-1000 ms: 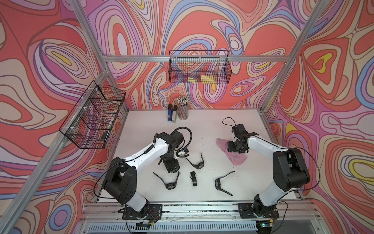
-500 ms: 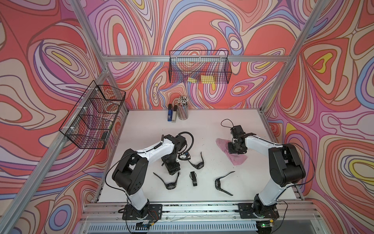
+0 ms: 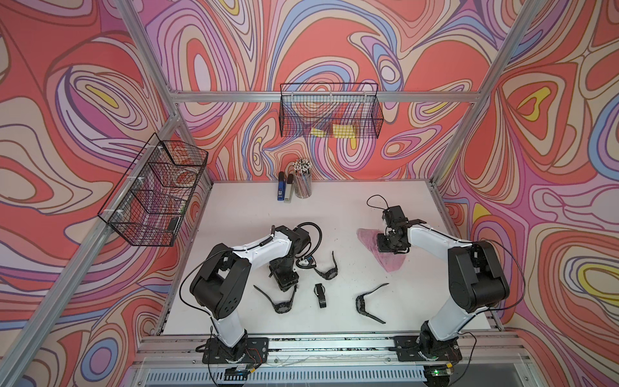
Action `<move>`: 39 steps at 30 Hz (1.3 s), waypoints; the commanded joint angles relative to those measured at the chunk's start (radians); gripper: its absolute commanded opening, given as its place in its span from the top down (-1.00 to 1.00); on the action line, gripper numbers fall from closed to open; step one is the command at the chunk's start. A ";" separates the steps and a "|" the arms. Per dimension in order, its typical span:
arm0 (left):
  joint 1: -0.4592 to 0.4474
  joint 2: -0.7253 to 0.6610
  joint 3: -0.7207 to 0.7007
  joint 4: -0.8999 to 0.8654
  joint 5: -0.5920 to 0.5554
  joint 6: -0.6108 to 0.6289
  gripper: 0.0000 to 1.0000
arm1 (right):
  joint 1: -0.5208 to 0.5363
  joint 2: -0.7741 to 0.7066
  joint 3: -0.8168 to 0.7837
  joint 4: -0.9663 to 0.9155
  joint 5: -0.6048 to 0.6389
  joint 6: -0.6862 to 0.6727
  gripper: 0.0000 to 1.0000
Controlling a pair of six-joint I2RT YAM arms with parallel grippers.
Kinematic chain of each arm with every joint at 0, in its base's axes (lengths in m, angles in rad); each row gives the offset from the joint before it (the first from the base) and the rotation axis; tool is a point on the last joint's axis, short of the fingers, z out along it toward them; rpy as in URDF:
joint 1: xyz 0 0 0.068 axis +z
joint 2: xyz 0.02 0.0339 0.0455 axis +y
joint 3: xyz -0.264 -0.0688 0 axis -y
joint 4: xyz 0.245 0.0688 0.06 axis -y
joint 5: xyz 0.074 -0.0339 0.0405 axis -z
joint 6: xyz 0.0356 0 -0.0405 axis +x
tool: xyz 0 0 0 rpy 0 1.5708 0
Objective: Wipe the watch dial
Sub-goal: Pick up the watch at the center of the board.
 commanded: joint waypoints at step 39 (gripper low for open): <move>0.000 -0.398 -0.029 0.402 0.372 -0.238 1.00 | -0.016 -0.226 -0.039 0.085 -0.224 0.090 1.00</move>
